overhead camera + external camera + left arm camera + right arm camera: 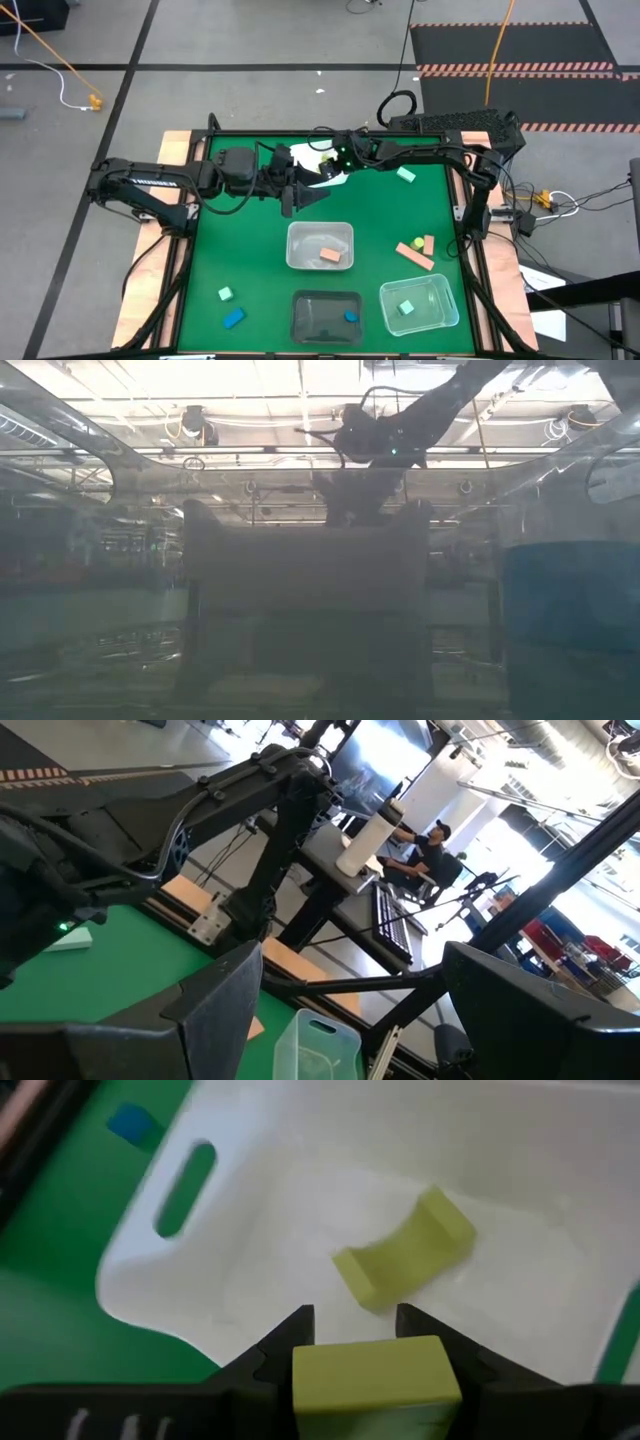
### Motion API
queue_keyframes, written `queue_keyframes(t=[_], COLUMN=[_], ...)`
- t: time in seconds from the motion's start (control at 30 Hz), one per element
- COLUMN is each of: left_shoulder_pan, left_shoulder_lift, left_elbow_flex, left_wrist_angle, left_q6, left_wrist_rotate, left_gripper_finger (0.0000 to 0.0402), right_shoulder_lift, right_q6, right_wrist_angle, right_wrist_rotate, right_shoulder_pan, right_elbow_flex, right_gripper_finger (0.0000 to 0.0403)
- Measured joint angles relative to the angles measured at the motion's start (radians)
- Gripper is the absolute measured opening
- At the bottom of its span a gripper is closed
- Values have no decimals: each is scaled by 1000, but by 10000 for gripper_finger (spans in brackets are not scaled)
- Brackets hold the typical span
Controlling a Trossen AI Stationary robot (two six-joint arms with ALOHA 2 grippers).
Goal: Sort & place blocks by color
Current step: Put the left light green block into the white bin, then put the top blue block into the black bin
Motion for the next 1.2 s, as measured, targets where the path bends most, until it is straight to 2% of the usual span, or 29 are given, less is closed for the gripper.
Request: queue_keyframes(t=[0.2,0.6,0.87,1.0,1.2], left_shoulder_pan=[0,0,28,74,158], left_shoulder_lift=[0,0,0,0,0], left_elbow_flex=[0,0,0,0,0], left_wrist_angle=[-10,-69,-273,-473,-865], left_q6=[4,2,16,1,-124], left_wrist_rotate=[0,-1,-13,-105,-361], left_gripper_finger=[308,308,308,308,308], right_shoulder_lift=[7,6,-101,-206,-392], right_q6=[-10,-60,-64,-101,-163], right_wrist_angle=[4,56,39,-7,-177], right_wrist_rotate=[1,0,-111,-133,-131], right_shoulder_pan=[0,-3,-23,-22,-8], right_elbow_flex=[2,2,1,1,2], right_gripper_finger=[121,226,234,225,220])
